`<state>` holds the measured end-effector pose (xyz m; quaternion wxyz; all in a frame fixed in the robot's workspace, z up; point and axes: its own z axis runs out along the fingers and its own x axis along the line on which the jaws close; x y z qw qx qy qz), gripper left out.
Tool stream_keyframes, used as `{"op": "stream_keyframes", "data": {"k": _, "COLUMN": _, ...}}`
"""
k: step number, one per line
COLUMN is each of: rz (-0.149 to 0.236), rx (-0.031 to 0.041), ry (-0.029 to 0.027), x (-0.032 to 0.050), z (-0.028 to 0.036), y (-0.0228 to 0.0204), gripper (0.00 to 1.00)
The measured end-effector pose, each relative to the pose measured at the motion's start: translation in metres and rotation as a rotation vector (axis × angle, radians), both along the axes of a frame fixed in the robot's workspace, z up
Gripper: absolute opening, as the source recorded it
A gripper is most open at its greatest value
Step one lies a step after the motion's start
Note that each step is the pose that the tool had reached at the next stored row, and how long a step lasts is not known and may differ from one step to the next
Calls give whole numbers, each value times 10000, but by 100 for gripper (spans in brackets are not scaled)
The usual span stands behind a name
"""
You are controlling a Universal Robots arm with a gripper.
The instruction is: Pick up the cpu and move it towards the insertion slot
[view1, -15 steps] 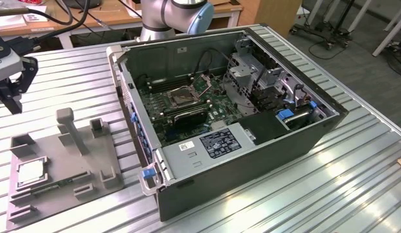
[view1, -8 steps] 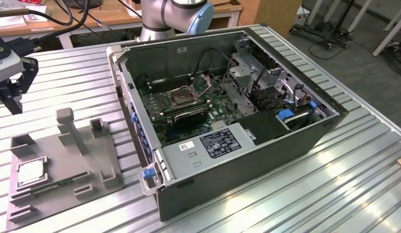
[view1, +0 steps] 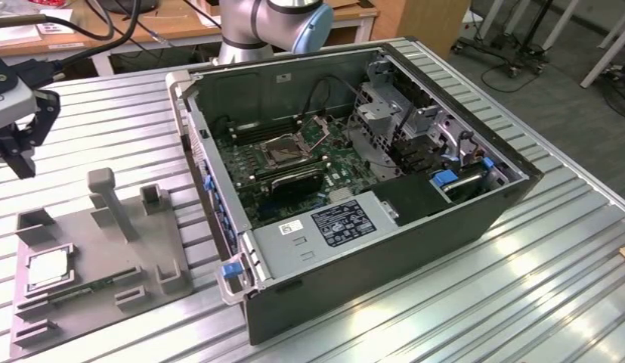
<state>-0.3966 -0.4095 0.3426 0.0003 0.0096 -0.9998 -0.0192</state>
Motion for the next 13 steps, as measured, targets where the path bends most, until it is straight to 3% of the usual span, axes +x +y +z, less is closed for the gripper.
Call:
{"op": "stream_keyframes", "data": {"k": 6, "rz": -1, "rx": -3, "ry": 5, "x": -11, "z": -46, "y": 0, "gripper": 10}}
{"op": "stream_keyframes", "data": {"k": 13, "rz": 0, "rx": -3, "ry": 4, "x": -99, "z": -89, "y": 0, "gripper": 10}}
